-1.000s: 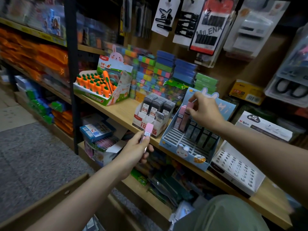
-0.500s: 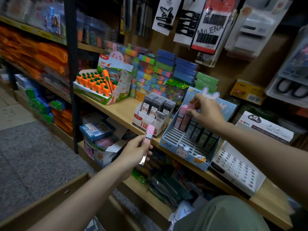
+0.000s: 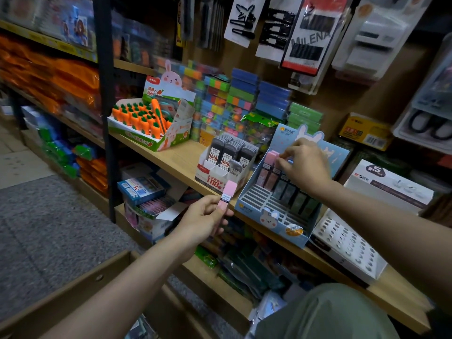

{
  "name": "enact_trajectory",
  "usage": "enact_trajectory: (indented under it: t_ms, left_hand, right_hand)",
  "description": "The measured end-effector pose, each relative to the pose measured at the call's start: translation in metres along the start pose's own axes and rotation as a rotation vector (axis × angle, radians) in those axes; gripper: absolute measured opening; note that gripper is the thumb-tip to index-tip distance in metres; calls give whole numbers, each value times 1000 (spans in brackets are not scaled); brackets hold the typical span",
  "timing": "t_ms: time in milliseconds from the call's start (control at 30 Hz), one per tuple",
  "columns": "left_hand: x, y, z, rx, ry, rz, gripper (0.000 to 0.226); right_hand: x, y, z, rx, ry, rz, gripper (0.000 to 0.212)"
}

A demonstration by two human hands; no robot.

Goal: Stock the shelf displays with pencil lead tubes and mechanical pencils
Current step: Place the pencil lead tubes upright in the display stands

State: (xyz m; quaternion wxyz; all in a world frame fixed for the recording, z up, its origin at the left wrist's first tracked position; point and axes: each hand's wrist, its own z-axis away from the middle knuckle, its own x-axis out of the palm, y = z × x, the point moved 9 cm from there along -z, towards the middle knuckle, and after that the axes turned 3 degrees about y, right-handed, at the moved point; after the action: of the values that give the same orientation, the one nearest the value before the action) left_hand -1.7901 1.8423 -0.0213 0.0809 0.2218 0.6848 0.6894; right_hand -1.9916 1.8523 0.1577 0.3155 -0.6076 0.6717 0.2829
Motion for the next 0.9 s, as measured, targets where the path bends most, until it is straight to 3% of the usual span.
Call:
enact_trajectory:
  t_ms: [167,300,400,533,600,700,800,900]
  left_hand:
    - [4,4,2,15,2,11,19]
    - [12,8,3,53,-31,-3,20]
    - [22,12,4,95,-75,-37,17]
    - [36,16,9,130,-128,-61,15]
    - [32,16,8,149,-84,-135,14]
    - [16,19,3,211,74,-443,12]
    - [4,18,0,186,186,-583,40]
    - [5,21,-4,219,237,-618,53]
  right_hand:
    - [4,-6,8,25,-75,73,29]
    - [-11,-39,35,-37,-72,-331,44]
    - [-2,-67,72,-2,-218,-571,36]
    - [4,-70,83,144,-268,-709,27]
    - [-1,-64,76,167,-294,-700,28]
    - [-24,-41,51,168,-214,-645,27]
    - [-48,-13,20,182,-78,-567,28]
    - [-50,-5,2,128,-14,-430,29]
